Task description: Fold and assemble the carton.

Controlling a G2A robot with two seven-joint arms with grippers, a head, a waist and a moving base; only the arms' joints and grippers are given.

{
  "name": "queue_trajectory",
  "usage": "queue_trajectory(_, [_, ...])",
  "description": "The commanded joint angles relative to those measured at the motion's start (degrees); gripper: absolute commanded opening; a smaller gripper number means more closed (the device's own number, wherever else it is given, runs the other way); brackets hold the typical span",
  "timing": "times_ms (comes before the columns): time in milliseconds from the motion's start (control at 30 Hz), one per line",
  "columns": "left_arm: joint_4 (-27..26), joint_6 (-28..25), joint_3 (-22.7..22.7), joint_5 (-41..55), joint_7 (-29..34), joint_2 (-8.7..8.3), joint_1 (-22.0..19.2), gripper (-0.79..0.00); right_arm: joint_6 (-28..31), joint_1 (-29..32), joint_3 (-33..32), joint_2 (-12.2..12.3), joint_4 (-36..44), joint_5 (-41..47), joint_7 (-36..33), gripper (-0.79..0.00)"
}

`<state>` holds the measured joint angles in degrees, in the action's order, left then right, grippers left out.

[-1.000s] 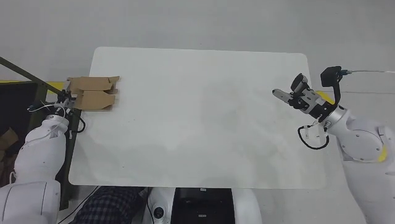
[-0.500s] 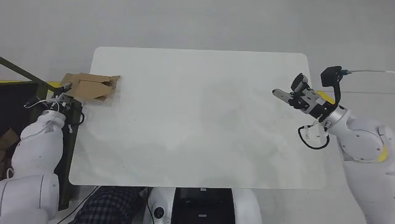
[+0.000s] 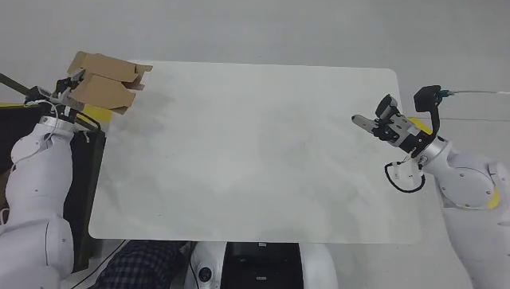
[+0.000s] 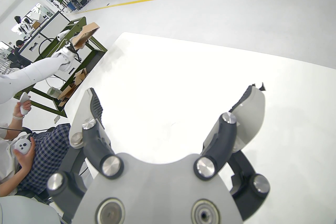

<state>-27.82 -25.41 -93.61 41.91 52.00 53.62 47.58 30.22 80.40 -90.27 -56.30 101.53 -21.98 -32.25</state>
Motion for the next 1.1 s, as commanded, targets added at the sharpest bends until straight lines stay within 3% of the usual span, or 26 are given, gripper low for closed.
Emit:
queue_trajectory(0, [-3.43, 0.86, 0.84, 0.07, -0.01, 0.45, 0.06, -0.785, 0.0, 0.0, 0.0, 0.0, 0.0, 0.0, 0.0, 0.0])
queue_trajectory(233, [-12.86, 3.28, 7.58, -2.8, -1.3, 2.85, 0.31, -0.785, 0.0, 0.0, 0.0, 0.0, 0.0, 0.0, 0.0, 0.0])
queue_trajectory(500, [-19.92, 3.96, 16.07, -7.23, 1.9, 5.25, 0.54, -0.785, 0.0, 0.0, 0.0, 0.0, 0.0, 0.0, 0.0, 0.0])
queue_trajectory(833, [-24.97, 7.46, 23.1, -10.1, 9.17, 6.93, -0.49, -0.785, 0.0, 0.0, 0.0, 0.0, 0.0, 0.0, 0.0, 0.0])
queue_trajectory(1067, [-24.67, 8.89, 29.34, -11.76, 12.74, 8.77, -2.17, -0.785, 0.0, 0.0, 0.0, 0.0, 0.0, 0.0, 0.0, 0.0])
